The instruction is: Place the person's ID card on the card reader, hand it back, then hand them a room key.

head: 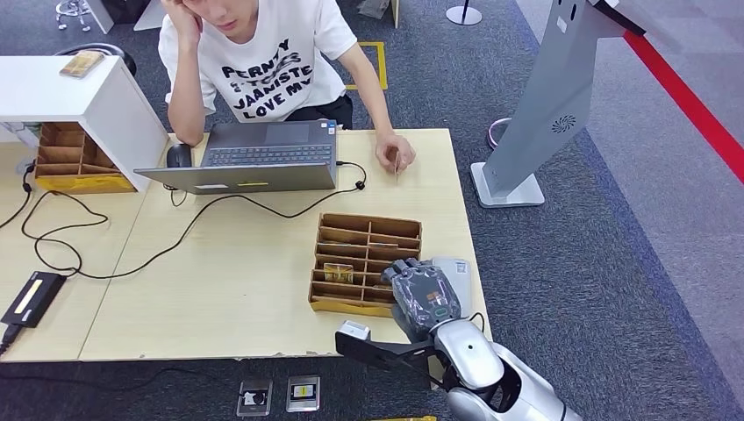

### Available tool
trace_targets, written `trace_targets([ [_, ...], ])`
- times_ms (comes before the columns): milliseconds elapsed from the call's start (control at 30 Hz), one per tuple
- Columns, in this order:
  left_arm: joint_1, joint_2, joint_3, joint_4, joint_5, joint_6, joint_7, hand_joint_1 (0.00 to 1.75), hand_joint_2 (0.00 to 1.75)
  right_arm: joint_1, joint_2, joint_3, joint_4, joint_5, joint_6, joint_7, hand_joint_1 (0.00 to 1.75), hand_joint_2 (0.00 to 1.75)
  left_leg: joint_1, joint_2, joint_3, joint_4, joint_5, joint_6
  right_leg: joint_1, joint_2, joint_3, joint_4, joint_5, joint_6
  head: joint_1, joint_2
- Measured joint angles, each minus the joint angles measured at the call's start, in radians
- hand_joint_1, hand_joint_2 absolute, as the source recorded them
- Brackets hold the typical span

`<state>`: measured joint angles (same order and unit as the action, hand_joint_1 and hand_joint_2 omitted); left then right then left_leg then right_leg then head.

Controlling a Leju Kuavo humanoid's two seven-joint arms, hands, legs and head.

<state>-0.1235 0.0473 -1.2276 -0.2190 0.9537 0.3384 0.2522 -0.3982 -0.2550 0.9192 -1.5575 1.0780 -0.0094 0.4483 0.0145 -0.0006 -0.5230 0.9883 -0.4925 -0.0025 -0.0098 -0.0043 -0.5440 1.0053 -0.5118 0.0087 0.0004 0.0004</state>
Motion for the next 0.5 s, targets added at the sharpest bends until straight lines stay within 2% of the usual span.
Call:
trace_targets([
  [500, 0.000, 0.000, 0.000, 0.000, 0.008, 0.001, 0.001, 0.00, 1.75, -0.016, 0.034, 0.006, 0.042, -0.037, -0.023, -0.025, 0.71, 1.75, 0.000, 0.000, 0.000, 0.000, 0.000, 0.000, 0.000, 0.000, 0.000, 0.000, 0.000, 0.000, 0.000, 0.000],
])
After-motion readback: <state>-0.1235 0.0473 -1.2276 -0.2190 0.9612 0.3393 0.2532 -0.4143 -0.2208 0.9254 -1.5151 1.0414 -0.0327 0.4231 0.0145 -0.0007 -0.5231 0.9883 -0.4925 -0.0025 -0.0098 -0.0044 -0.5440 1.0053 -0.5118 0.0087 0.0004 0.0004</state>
